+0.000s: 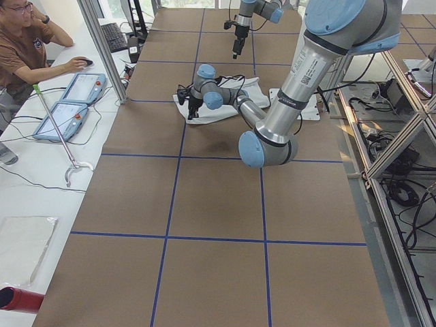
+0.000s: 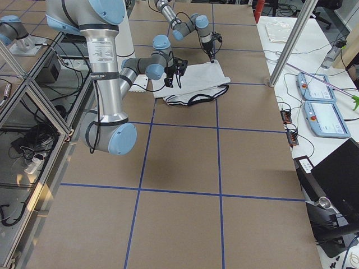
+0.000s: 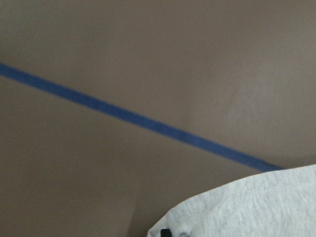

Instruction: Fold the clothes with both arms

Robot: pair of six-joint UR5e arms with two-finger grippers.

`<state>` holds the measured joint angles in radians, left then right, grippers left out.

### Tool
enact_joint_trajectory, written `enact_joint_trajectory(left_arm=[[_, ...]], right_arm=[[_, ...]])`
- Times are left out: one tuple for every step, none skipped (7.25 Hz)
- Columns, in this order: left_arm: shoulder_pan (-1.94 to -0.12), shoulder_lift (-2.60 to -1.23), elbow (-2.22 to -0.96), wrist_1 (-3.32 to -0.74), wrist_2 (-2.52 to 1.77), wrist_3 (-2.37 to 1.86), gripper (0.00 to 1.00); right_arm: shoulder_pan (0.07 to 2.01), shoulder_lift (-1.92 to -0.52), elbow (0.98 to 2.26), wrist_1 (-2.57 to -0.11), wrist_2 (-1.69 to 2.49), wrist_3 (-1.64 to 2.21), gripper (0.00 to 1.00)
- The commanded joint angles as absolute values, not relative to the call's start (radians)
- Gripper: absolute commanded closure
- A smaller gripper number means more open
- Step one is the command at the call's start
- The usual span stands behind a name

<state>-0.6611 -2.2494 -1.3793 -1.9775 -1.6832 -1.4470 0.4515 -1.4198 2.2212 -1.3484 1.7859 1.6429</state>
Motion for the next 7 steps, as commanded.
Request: enact_joint_trajectory(left_arm=[[-0.728, -2.363, -1.110, -2.214, -1.643, -1.376, 1.00], [-0.738, -2.393, -1.065, -2.265, -1.641, -1.368, 1.00], [-0.739, -2.431, -1.031, -2.269, -1.641, -1.368, 1.00], [-0.738, -2.433, -1.031, -2.269, -1.641, -1.370, 1.00], [-0.739, -2.433, -1.029, -2.269, -1.635, -1.370, 0.95], [-0.739, -2.434, -1.005, -2.270, -1.585, -1.336, 0.01], [-0.774, -2.437, -1.005, -2.275, -1.588, -1.288, 0.00]], right_arm=[[0.453, -1.419, 2.217, -1.348, 1.783, 1.643, 0.00], [0.451, -1.419, 2.215, -1.348, 1.776, 1.641, 0.00], [0.449, -1.417, 2.206, -1.348, 1.776, 1.643, 0.00], [0.449, -1.417, 2.206, -1.348, 1.776, 1.643, 0.00], [0.449, -1.417, 2.204, -1.348, 1.776, 1.643, 0.00], [0.448, -1.416, 2.204, -1.348, 1.776, 1.643, 0.00], [0.448, -1.390, 2.189, -1.354, 1.776, 1.638, 0.00]])
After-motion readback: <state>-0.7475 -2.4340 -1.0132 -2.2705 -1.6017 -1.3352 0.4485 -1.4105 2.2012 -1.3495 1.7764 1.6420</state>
